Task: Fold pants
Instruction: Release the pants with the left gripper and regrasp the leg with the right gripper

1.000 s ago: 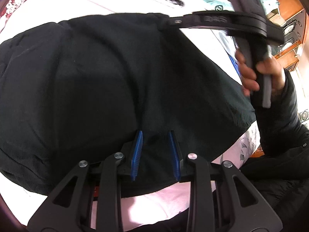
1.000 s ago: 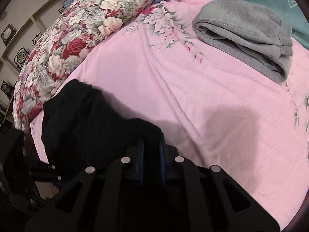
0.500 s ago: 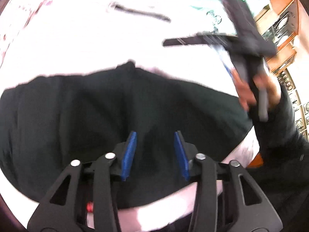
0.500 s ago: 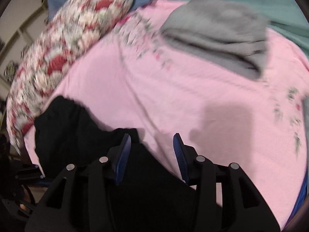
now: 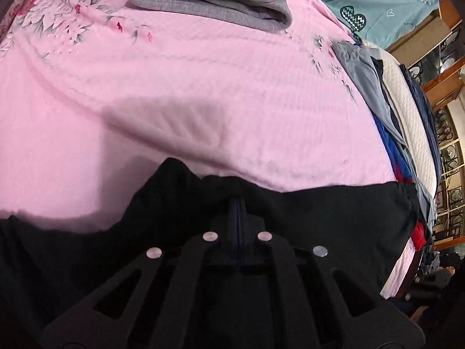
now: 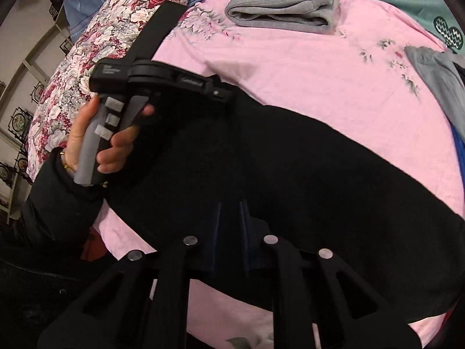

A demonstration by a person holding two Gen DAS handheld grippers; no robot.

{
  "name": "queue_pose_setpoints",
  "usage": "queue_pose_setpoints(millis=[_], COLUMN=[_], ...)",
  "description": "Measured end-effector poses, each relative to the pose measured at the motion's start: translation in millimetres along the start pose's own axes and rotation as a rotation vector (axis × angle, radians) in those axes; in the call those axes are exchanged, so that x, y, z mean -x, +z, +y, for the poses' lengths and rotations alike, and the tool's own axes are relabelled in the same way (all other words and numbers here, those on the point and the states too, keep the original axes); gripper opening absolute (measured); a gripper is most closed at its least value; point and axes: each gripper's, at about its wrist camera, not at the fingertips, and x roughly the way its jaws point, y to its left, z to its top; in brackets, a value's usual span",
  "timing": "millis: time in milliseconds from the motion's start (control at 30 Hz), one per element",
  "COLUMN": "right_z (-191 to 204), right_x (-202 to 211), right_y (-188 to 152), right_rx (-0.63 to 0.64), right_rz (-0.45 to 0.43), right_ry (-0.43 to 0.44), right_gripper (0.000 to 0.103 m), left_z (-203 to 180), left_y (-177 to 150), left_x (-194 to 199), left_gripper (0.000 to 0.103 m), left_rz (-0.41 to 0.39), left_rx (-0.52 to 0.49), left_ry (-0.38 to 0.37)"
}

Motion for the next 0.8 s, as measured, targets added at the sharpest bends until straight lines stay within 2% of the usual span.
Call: queue_pose_setpoints(millis=[133, 200, 267, 300, 400, 433, 500, 567, 600, 667, 700, 733, 800], right_z=[15, 21, 27, 29, 32, 29, 21, 1, -12, -49, -65, -89, -127], right_x=[-17, -27, -45, -47, -47, -45, -32, 1, 20, 63, 81, 104, 140], right_y=[1, -4, -12, -15, -17, -17, -16, -18, -22, -39, -49, -67, -104], right_rx=[0.018, 0.027, 0.035, 0.052, 0.049, 0.030, -0.004, -0.063, -0.106, -0.218, -0.270, -0.347, -0.487], right_rz=[0.050, 0.094, 0.175, 0.169, 0.144, 0.136, 0.092, -0.004, -0.055, -0.158, -0.196, -0.243, -0.311], right_ry=[0.024, 0.023, 0.012, 0.004, 0.042, 0.043, 0.012, -0.003, -0.020, -0.099, -0.145, -0.218, -0.340], right_gripper=[0.014, 0.014, 0.015, 0.016, 0.035, 0.035, 0.035, 0.042, 0.046, 0.053, 0.060, 0.068, 0.073], left_z=[-3, -7, -8, -11, -3, -1, -1, -8, -13, -23, -27, -31, -35], left_y=[-4, -4, 0, 4, 4, 4, 1, -8, -14, -35, -43, -56, -84], left_x=[1, 2, 1, 0, 2, 3, 12, 35, 47, 77, 86, 94, 98], left_gripper=[0.003, 0.003, 0.003, 0.003, 0.003, 0.003, 0.003, 0.011, 0.017, 0.024, 0.029, 0.035, 0.045], left_rz=[-0.010, -0.008, -0.002, -0.003, 0.008, 0.012, -0.002, -0.066, -0.096, -0.163, -0.180, -0.194, -0.195], left_rx=[-0.013, -0.009, -0.002, 0.002, 0.030, 0.042, 0.046, 0.006, -0.012, -0.035, -0.041, -0.045, -0.040], left_ry=[0.005, -0.002, -0.016, -0.024, -0.065, -0.074, -0.049, 0.013, 0.017, 0.018, 0.033, 0.067, 0.131])
